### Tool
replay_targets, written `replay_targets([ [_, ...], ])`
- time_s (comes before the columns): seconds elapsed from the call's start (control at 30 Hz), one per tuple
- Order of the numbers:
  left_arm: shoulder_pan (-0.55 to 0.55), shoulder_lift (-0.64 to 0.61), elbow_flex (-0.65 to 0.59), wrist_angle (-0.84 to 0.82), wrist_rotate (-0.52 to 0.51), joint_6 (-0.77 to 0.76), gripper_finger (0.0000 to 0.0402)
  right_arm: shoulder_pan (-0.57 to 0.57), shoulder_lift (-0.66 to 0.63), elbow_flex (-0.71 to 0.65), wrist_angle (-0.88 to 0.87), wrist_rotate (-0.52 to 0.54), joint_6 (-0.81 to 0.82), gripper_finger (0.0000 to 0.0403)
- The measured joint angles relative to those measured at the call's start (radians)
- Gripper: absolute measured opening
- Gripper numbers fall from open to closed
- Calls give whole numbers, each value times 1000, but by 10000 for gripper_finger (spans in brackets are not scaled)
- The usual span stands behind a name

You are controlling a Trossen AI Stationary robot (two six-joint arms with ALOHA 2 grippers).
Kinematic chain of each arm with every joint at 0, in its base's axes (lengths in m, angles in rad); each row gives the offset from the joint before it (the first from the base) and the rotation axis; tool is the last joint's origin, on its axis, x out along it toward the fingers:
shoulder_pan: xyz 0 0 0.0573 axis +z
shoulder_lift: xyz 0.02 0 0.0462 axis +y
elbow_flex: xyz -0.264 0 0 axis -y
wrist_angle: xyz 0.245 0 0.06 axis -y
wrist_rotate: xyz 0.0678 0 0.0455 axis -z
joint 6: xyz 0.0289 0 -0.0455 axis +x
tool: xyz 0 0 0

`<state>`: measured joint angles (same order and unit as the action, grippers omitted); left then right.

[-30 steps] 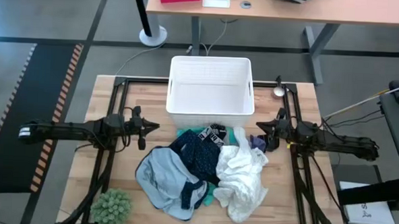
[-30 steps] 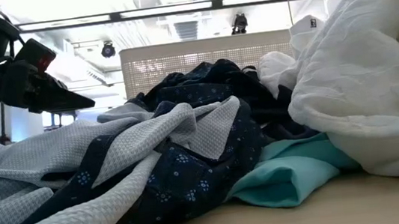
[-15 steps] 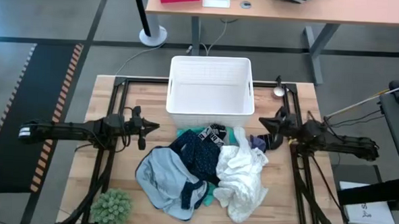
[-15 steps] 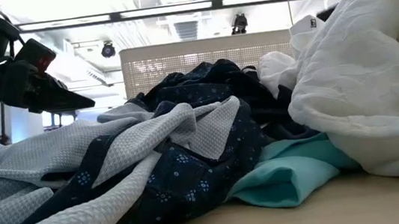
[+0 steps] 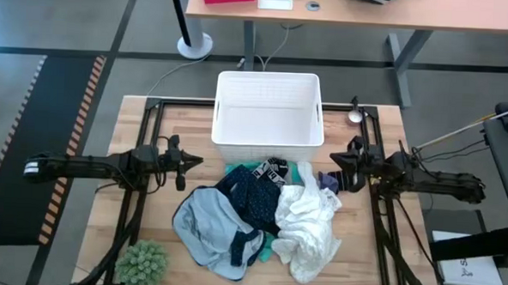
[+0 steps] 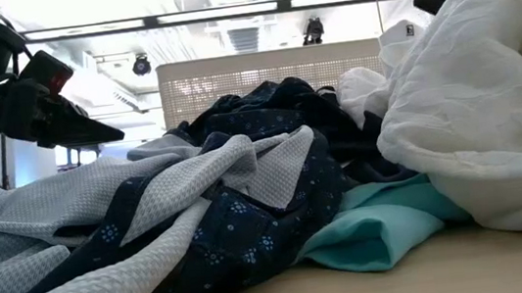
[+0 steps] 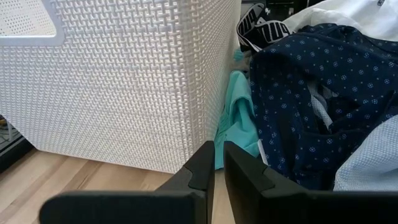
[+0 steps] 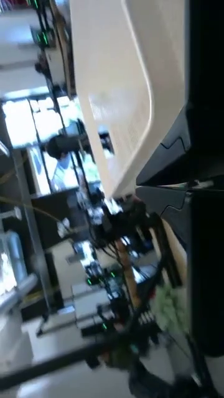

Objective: Sort clothes
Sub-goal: Put the white socks into the white bin

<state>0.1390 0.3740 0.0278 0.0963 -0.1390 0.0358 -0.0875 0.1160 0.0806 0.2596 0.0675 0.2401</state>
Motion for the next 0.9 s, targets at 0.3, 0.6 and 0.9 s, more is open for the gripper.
replay_targets([
  [0.3, 0, 0, 0, 0, 0, 0, 21, 1, 222, 179, -176, -68, -76, 0],
  [0.6, 0, 0, 0, 0, 0, 0, 21, 7, 565, 462, -429, -293, -56, 0],
  [0.9, 0, 0, 0, 0, 0, 0, 21, 49, 835, 641, -673, -338, -78, 58],
])
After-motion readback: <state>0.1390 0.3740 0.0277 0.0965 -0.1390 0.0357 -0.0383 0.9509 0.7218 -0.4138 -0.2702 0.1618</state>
